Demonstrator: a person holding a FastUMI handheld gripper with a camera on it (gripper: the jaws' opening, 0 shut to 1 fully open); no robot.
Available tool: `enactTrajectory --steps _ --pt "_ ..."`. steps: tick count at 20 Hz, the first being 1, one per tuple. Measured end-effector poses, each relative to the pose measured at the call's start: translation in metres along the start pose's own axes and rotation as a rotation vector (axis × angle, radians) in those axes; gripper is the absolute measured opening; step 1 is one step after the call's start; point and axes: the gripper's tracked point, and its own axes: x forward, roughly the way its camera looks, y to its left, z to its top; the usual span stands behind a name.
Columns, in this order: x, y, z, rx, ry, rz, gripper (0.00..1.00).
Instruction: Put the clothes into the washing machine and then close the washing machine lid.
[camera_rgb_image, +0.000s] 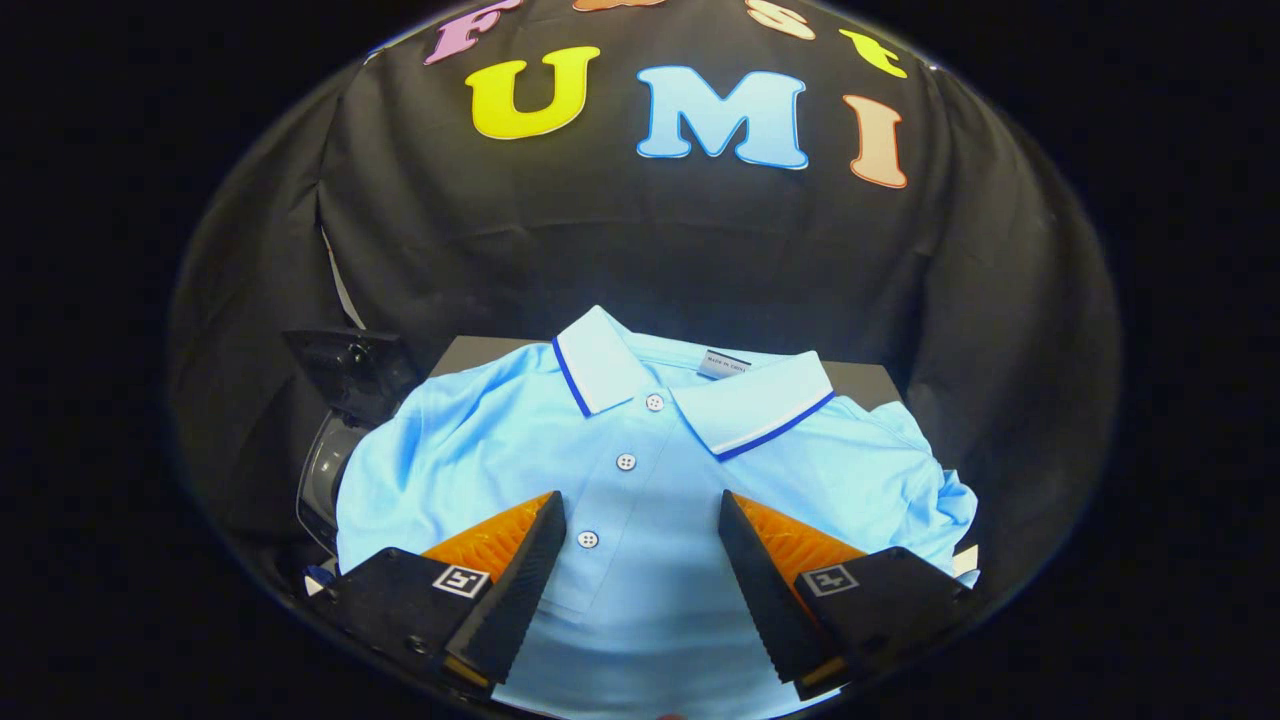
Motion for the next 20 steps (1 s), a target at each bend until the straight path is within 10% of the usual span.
enactTrajectory --steps 3,7,11,20 --pt "0.001 -0.003 0.005 0.011 -0.009 0.012 0.89" --pt "0.005 0.008 0.009 -0.007 -0.019 0.013 0.32" --pt "0.012 0.013 0.013 0.019 -0.052 0.016 0.02" --pt "-0.032 0.079 0.060 0.091 -0.229 0.199 0.02"
